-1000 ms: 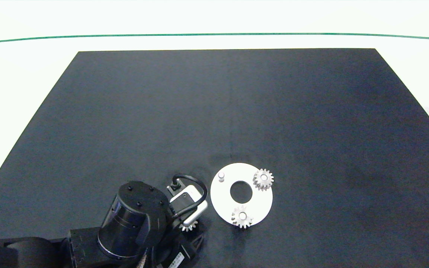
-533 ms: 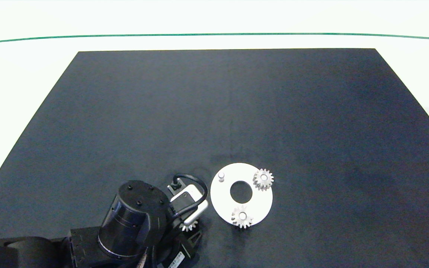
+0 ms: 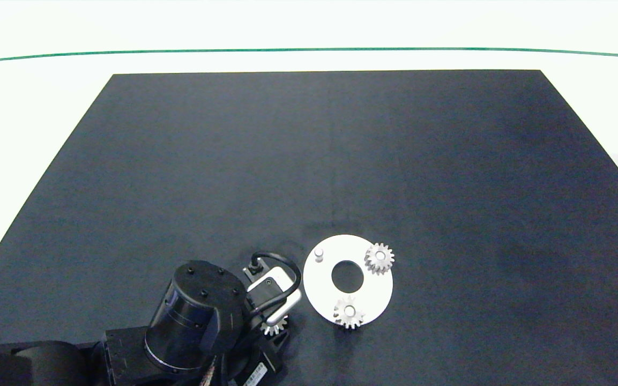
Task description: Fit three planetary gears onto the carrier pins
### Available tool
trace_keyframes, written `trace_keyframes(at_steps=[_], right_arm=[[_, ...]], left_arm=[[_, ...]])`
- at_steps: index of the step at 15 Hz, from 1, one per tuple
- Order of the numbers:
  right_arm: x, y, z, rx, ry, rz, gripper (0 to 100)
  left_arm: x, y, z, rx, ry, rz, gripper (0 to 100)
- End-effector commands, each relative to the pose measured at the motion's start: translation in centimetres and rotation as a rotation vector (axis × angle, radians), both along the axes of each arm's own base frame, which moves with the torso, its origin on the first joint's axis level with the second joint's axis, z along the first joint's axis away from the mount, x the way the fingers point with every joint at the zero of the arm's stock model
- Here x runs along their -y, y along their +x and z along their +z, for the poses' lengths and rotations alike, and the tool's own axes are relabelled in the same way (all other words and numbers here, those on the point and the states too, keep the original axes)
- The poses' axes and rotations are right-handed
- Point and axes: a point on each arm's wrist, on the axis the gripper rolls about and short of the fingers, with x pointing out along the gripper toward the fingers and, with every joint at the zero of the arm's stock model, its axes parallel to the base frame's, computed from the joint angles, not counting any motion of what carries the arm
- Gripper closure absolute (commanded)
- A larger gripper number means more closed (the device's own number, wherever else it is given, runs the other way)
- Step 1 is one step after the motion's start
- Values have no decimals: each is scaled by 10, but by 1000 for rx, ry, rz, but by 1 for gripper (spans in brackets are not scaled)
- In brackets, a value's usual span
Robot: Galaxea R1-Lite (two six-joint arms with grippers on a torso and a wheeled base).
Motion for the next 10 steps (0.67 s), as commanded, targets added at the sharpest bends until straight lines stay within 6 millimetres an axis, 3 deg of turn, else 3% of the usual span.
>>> trace_keyframes(at_steps=[1, 7, 10], right_arm=[[0, 0, 0, -4, -5, 0, 0], [0, 0, 0, -6, -5, 1, 0], [-1, 1, 0, -6, -4, 3, 0]], left_arm=[[1, 0, -1, -1, 6, -1, 69], [3, 2, -3, -4, 5, 1, 81], [7, 4, 16, 47, -44, -9, 84]])
